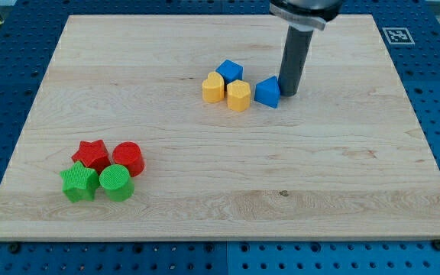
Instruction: Push the triangle to the bottom right of the hexagon
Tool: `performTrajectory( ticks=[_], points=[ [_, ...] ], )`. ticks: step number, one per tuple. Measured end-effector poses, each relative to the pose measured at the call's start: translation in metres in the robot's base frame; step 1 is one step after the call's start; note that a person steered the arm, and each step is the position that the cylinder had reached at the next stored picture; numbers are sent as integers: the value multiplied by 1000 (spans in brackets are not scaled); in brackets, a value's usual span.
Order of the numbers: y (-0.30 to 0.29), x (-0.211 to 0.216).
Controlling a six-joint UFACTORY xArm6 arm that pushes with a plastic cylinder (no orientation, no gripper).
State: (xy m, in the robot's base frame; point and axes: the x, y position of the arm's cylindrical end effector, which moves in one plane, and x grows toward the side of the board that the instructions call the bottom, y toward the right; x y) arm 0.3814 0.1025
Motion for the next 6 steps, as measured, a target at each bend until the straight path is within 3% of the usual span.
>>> performTrajectory(
  ticks=[2, 4, 5, 6],
  points=[
    [-29, -14],
    [-33, 32],
    [-32, 4],
    [8, 1]
  ],
)
